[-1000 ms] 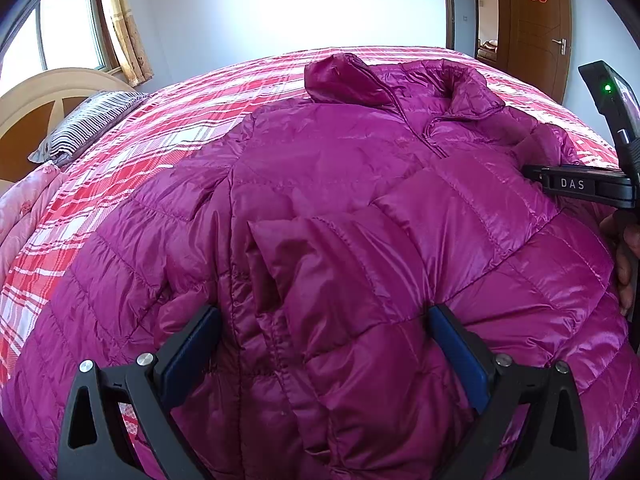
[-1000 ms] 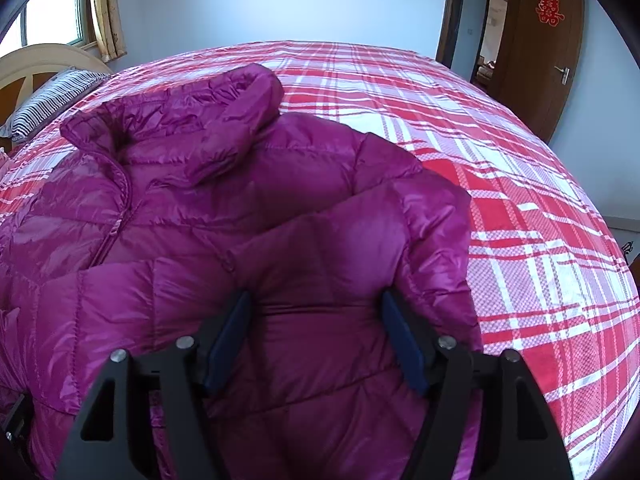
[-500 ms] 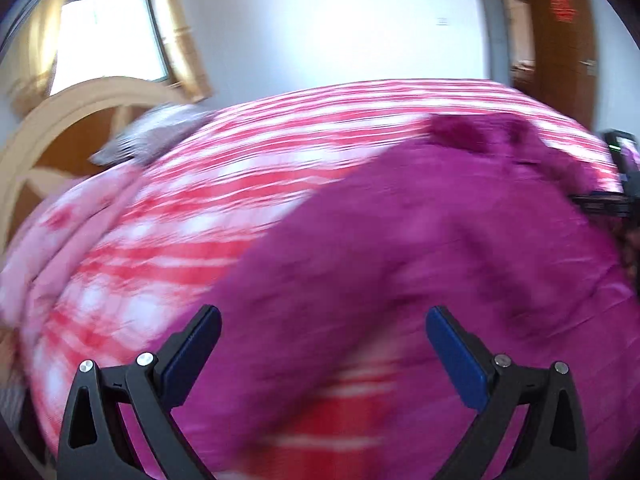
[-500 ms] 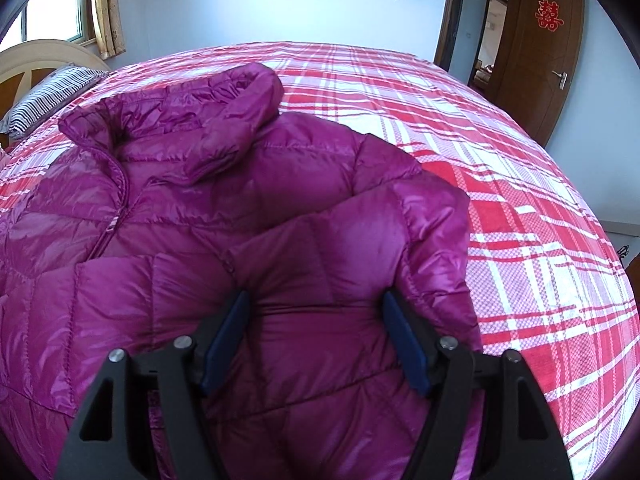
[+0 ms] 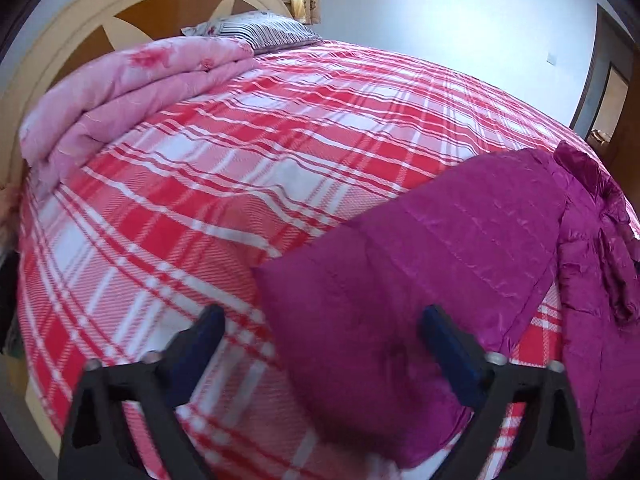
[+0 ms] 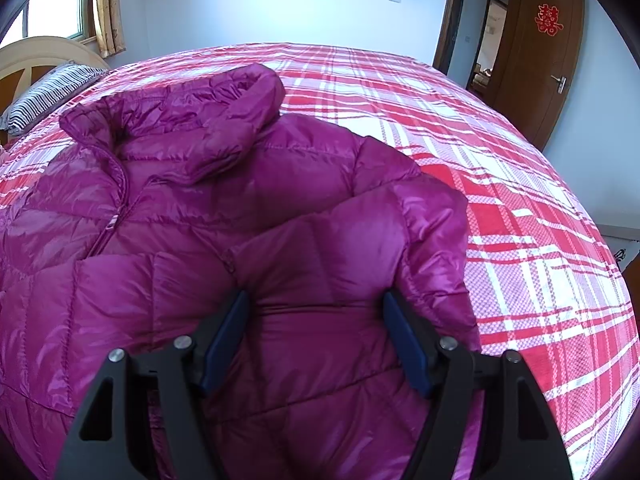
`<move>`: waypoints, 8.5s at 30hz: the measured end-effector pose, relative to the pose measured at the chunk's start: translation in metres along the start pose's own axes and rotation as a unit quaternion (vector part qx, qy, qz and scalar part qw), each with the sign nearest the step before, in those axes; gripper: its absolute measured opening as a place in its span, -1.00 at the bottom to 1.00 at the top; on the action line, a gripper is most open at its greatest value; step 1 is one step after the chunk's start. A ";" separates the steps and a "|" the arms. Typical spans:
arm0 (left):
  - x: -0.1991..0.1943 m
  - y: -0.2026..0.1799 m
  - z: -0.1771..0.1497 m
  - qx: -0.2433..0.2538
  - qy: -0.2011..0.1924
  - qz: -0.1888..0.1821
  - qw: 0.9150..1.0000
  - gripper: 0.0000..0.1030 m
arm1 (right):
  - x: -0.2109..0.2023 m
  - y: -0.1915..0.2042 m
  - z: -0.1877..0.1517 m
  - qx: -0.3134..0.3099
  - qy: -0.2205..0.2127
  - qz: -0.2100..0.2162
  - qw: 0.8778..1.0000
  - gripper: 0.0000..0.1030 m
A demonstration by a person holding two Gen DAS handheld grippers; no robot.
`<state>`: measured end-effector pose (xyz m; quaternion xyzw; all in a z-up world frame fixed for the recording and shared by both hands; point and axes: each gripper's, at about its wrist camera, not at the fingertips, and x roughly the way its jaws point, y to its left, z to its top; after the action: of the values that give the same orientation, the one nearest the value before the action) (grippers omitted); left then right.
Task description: Fold large clothes
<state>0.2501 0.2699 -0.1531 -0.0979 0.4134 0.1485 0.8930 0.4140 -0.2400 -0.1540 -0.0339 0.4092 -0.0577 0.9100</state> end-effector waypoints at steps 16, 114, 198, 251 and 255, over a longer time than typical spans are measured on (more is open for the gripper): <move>-0.081 -0.031 0.087 0.067 -0.145 0.018 0.987 -0.70 | -0.001 0.000 -0.003 0.006 -0.004 0.002 1.000 0.42; -0.017 -0.334 0.038 0.248 -0.176 -0.013 0.952 0.64 | -0.144 0.059 -0.004 0.031 -0.109 0.222 0.968 0.28; 0.075 -0.323 0.074 0.209 -0.056 -0.003 0.976 0.95 | -0.061 0.104 -0.058 -0.102 -0.023 0.049 0.993 0.27; 0.096 -0.357 0.073 0.200 0.000 -0.128 0.971 0.98 | 0.056 0.068 0.175 -0.265 0.063 0.097 0.957 -0.18; 0.096 -0.357 0.072 0.200 -0.001 -0.127 0.971 0.98 | 0.036 0.061 0.163 -0.281 0.033 0.092 0.955 -0.69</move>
<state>0.4843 -0.0249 -0.1623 0.0312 0.4180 -0.0523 0.9064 0.5640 -0.1819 -0.0791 -0.2485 0.4403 0.1428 0.8509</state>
